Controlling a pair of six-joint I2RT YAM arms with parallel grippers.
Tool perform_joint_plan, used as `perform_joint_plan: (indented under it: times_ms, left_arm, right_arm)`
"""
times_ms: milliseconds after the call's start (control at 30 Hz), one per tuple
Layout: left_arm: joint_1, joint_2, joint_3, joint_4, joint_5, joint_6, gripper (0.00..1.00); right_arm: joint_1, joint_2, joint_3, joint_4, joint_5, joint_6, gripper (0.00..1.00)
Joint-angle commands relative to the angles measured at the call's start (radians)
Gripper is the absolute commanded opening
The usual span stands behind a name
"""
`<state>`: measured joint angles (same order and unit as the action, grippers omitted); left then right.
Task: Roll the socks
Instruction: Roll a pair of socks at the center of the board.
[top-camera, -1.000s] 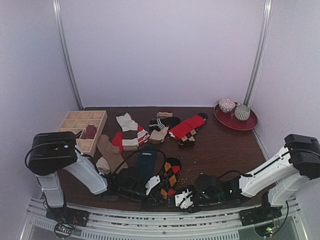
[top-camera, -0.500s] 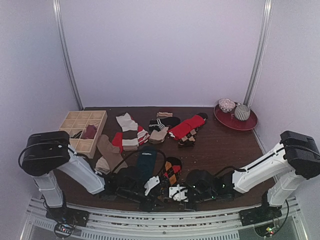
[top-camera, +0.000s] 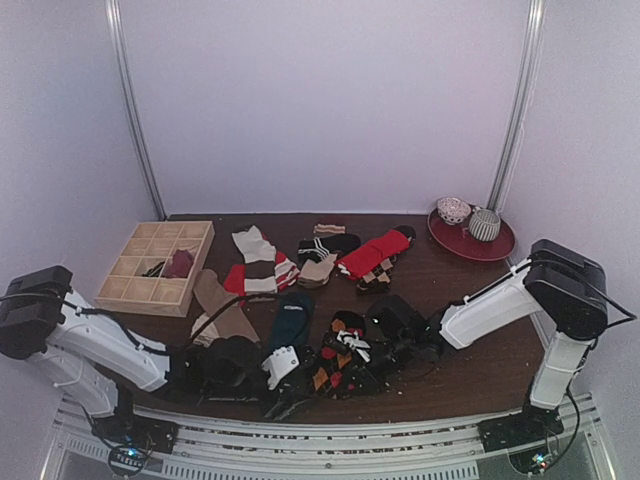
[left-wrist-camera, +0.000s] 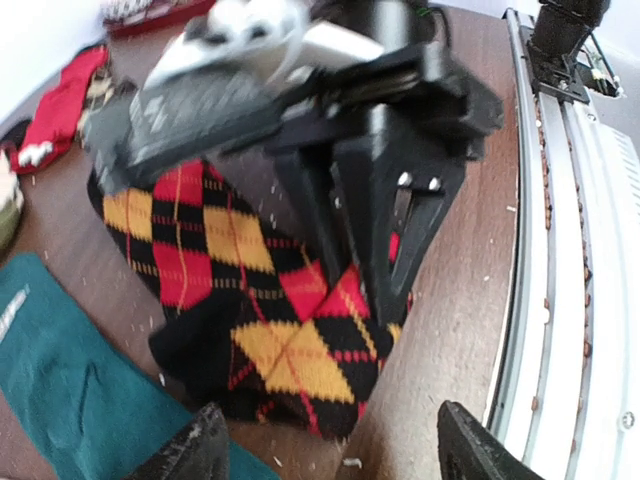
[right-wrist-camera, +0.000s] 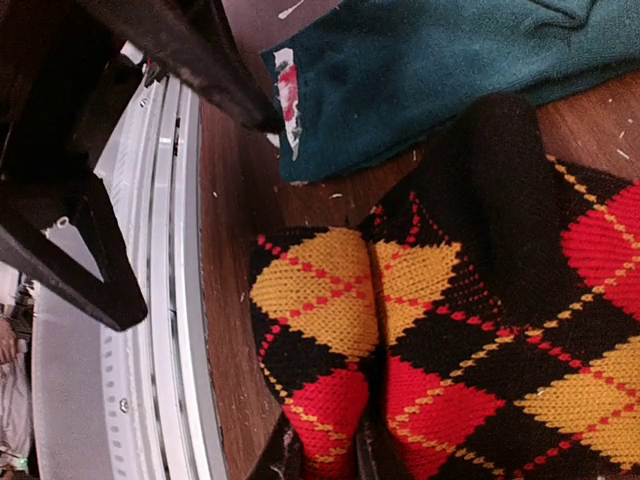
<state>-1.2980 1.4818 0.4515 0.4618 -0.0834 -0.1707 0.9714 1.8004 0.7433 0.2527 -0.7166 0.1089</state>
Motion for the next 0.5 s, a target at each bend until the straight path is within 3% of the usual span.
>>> perform_joint_plan:
  times_ms: [0,367,467]
  left_arm:
    - [-0.010,0.053,0.008,0.183,0.005,0.171,0.71]
    - [-0.009,0.278,0.081,0.211,0.065,0.190,0.62]
    - [-0.009,0.278,0.071,0.208,0.055,0.170,0.49]
  right_arm:
    - [-0.016,0.114,-0.035,-0.143,-0.054,0.113,0.14]
    - [-0.046,0.108,-0.056,-0.182,-0.086,0.099,0.15]
    - [-0.050,0.104,-0.061,-0.188,-0.088,0.095,0.15]
